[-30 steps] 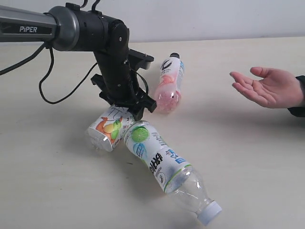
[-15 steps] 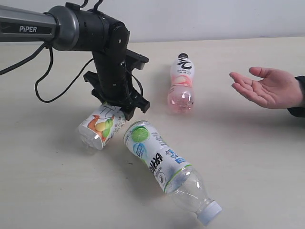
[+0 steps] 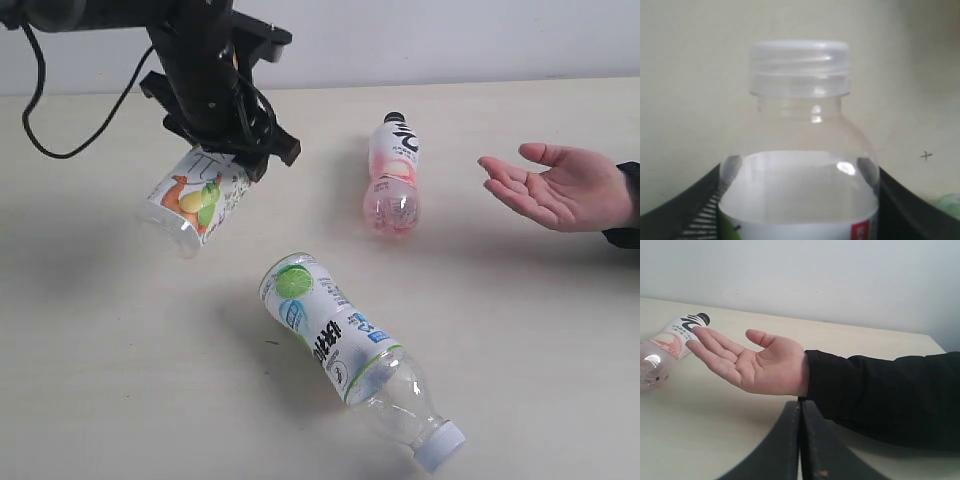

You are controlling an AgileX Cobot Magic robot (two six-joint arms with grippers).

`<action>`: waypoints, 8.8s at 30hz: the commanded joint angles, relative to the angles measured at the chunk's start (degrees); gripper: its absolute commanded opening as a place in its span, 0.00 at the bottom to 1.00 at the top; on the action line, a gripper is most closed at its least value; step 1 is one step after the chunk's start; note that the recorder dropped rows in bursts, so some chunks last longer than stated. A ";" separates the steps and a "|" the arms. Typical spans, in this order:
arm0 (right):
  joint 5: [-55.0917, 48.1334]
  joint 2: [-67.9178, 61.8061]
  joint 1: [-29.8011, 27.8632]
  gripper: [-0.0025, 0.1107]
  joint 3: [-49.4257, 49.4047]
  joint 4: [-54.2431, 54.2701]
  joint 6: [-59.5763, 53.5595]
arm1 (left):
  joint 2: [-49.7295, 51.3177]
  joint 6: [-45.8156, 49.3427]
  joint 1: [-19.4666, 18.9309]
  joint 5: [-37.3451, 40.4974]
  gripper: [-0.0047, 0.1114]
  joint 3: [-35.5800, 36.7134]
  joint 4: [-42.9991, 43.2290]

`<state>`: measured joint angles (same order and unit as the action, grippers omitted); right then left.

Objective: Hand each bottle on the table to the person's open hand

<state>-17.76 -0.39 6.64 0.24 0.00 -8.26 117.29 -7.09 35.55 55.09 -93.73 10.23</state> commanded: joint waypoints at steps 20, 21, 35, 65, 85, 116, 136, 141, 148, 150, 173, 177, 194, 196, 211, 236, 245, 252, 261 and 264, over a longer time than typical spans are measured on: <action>0.66 0.39 0.06 0.02 -0.24 0.00 0.02 | -11.47 -5.97 7.65 0.90 0.04 -3.70 -10.82; 0.66 0.39 0.06 0.02 -0.24 0.00 0.02 | -11.47 -5.97 8.79 0.25 0.04 -3.70 -11.14; 0.66 0.39 0.06 0.02 -0.24 0.00 0.02 | -8.90 -8.06 20.96 -5.24 0.04 -14.02 -11.90; 0.66 0.39 0.06 0.02 -0.24 0.00 0.02 | 18.12 -4.90 12.89 -18.43 0.04 -32.45 -61.71; 0.31 0.39 0.06 0.02 -0.24 0.00 0.02 | 26.06 0.90 12.51 -21.15 0.25 -32.45 -70.42; 0.31 0.39 0.06 0.02 -0.24 0.00 0.02 | 26.68 0.90 12.40 -24.22 0.64 -32.45 -63.99; 0.31 0.39 0.06 0.02 -0.24 0.00 0.02 | 25.25 1.12 11.30 -22.40 0.78 -32.45 -64.81; 0.31 0.39 0.06 0.02 -0.24 0.00 0.02 | 23.07 2.45 8.98 -18.11 0.78 -32.45 -65.02; 0.60 0.39 0.06 0.02 -0.24 0.00 0.02 | 19.39 11.27 6.28 -9.62 0.77 -32.45 -65.72; 0.60 0.39 0.06 0.02 -0.24 0.00 0.02 | 18.41 13.90 5.82 -7.18 0.77 -32.45 -65.85; 0.60 0.39 0.06 0.02 -0.24 0.00 0.02 | 12.38 34.35 -0.13 14.88 0.04 -31.91 -62.16; 0.60 0.39 0.06 0.02 -0.24 0.00 0.02 | 11.35 37.10 -0.61 11.21 0.04 -27.60 -58.78; 0.60 0.39 0.06 0.02 -0.24 0.00 0.02 | -9.41 46.32 -0.61 -30.48 0.04 14.61 -50.65; 0.60 0.39 0.06 0.02 -0.24 0.00 0.02 | -9.40 46.32 -0.61 -30.73 0.04 14.61 -51.45; 0.32 0.39 0.06 0.02 -0.24 0.00 0.02 | -9.40 47.19 -0.61 -32.12 0.04 14.61 -52.82; 0.32 0.39 0.06 0.02 -0.24 0.00 0.02 | -8.82 47.19 -0.61 -31.90 0.04 14.61 -54.54; 0.32 0.39 0.06 0.02 -0.24 0.00 0.02 | -8.82 47.29 -0.61 -31.93 0.04 14.61 -54.54; 0.32 0.39 0.06 0.02 -0.24 0.00 0.02 | -8.82 47.29 -0.61 -31.77 0.04 14.61 -54.54; 0.32 0.39 0.06 0.02 -0.24 0.00 0.02 | -8.82 47.29 -0.61 -31.49 0.04 14.61 -54.54; 0.32 0.39 0.06 0.02 -0.24 0.00 0.02 | -8.82 47.29 -0.61 -31.49 0.04 14.61 -54.54</action>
<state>-17.76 -0.39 6.64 0.24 0.00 -8.26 108.57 40.03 35.02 23.74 -79.42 -43.85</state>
